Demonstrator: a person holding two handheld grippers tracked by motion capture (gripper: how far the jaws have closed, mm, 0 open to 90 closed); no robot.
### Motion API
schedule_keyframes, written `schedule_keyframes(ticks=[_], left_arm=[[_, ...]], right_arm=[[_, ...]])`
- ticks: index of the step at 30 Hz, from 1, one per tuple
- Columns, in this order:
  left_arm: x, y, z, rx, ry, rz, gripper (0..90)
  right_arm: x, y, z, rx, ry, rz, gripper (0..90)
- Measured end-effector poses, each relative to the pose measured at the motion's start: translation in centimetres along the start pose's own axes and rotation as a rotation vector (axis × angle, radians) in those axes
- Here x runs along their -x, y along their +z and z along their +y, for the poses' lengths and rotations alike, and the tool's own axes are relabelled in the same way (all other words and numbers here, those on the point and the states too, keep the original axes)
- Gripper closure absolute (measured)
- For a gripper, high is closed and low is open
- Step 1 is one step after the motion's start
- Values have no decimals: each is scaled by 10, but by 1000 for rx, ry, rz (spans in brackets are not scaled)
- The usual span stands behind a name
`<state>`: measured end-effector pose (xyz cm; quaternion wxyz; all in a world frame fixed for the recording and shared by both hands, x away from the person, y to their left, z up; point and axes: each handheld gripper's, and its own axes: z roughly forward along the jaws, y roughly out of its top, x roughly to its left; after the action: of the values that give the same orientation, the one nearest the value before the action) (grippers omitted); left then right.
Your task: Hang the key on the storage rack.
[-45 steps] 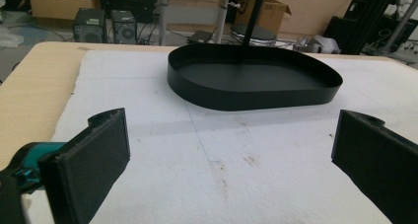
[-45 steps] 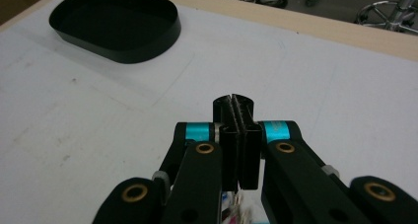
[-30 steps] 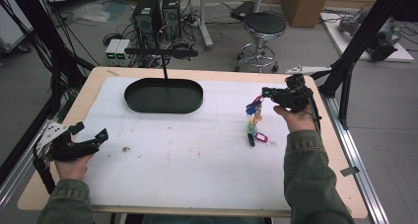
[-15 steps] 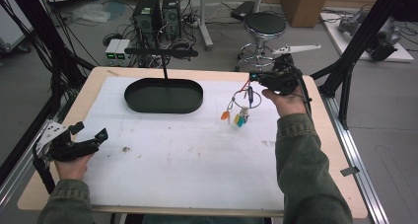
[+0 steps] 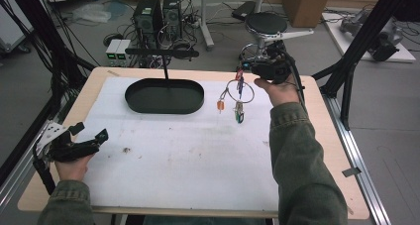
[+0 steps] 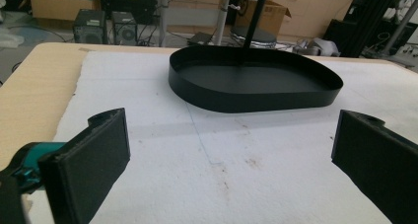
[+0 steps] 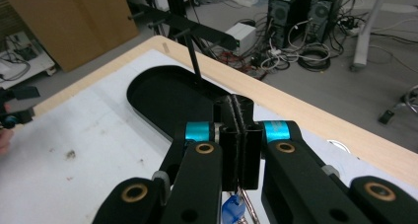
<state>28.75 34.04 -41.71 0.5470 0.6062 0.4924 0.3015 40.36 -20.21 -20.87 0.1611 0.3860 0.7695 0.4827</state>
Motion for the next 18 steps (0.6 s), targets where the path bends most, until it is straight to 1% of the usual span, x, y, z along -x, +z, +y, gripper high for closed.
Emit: schedule_keyframes(ticks=[3, 8, 13, 18], left_arm=[[0, 0, 0, -2, 0, -1, 17], [-1, 0, 0, -1, -3, -1, 17], [-1, 0, 0, -3, -5, -3, 17], [-1, 0, 0, -1, -7, -4, 17]], right_arm=[[-2, 3, 6, 4, 3, 7, 900], [-6, 11, 15, 0, -11, 11, 900], [-11, 21, 25, 7, -22, 36, 899], [-19, 34, 33, -5, -39, 55, 900]])
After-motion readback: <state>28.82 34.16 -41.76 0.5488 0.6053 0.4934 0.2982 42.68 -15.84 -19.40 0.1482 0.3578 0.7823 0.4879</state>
